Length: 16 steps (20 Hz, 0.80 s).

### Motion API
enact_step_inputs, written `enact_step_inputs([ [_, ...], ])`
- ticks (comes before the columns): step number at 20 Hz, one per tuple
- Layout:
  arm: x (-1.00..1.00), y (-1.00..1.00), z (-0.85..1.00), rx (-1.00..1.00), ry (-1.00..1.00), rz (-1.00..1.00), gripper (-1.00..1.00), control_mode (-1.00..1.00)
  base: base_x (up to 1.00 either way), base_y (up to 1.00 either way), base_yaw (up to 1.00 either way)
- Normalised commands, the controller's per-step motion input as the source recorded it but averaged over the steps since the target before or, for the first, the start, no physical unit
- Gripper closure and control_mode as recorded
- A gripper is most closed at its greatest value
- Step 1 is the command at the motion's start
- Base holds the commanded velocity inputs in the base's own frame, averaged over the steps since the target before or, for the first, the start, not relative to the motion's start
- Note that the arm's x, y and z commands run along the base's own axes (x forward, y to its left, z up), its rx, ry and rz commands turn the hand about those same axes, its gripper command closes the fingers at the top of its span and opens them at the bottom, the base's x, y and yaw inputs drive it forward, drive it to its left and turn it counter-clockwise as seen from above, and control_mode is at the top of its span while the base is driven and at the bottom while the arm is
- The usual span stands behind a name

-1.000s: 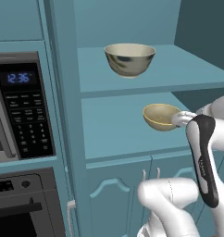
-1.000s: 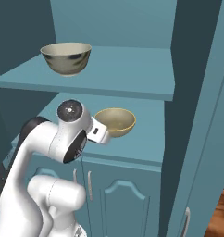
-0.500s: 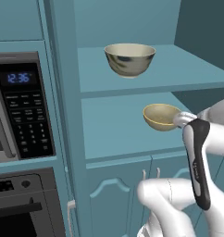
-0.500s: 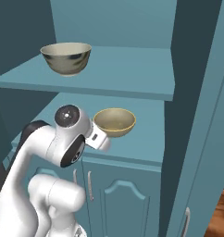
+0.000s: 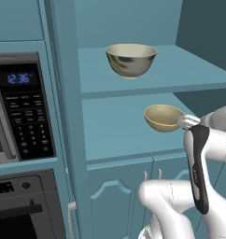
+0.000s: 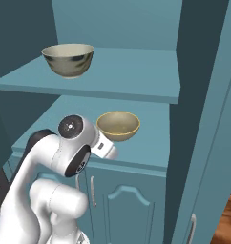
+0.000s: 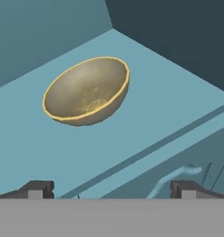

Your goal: Pick up the bowls from the cabinet and place each bowl in front of a stool on the dining counter.

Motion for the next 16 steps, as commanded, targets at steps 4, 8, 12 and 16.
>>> enact_step_inputs([
  [4, 0.16, -0.23, 0.00, 0.01, 0.00, -0.01, -1.00, -1.00, 0.00, 0.00, 0.00],
  [8, 0.12, -0.27, -0.02, 0.02, 0.00, 0.00, -1.00, -1.00, 0.00, 0.00, 0.00],
  [12, 0.22, -0.16, -0.05, 0.03, 0.00, 0.00, -1.00, -1.00, 0.00, 0.00, 0.00],
  [16, 0.31, -0.04, -0.05, 0.03, 0.00, 0.00, -1.00, -1.00, 0.00, 0.00, 0.00],
])
